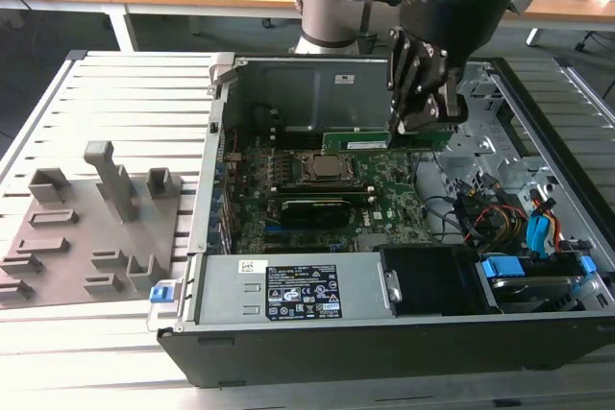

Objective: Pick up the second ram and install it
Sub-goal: 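Pick up the second ram and move it above second insertion slot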

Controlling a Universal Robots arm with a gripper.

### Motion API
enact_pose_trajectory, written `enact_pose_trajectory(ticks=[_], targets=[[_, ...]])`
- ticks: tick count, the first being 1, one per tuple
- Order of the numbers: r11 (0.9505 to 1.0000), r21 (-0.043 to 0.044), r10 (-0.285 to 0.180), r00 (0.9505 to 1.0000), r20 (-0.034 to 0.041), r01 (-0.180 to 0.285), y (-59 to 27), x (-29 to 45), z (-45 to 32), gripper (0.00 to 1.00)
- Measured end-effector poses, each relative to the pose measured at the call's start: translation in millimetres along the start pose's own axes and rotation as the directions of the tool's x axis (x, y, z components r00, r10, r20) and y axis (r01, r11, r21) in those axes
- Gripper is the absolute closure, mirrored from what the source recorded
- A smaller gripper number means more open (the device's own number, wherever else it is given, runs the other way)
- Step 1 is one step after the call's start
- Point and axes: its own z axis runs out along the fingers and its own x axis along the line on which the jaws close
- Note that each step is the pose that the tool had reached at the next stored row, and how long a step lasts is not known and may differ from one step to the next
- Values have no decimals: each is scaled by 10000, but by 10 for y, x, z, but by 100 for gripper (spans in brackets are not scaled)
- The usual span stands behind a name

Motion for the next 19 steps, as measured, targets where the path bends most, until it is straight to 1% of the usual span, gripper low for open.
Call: enact_pose_trajectory(ticks=[1, 2, 3, 4, 5, 6, 8, 11, 13, 17, 19], targets=[[10000, -3, 4, 10000, 2, -4, -50, 4, 1, 86], [10000, -2, 40, 10000, 29, -40, -53, 5, 3, 86], [9998, 15, 219, 9995, 238, -219, -54, 4, 9, 86], [9991, 24, 414, 9986, 339, -415, -55, 4, 18, 86], [9984, 25, 556, 9978, 354, -557, -58, -16, 35, 86], [9983, 26, 588, 9976, 356, -590, -60, -46, 49, 86], [9982, 27, 605, 9975, 357, -607, -63, -78, 60, 86], [9981, 26, 610, 9975, 358, -612, -74, -192, 95, 86], [9981, 26, 607, 9975, 357, -609, -81, -238, 140, 86], [9981, 26, 610, 9975, 357, -611, -85, -251, 225, 86], [9981, 26, 610, 9975, 357, -611, -86, -250, 244, 86]])
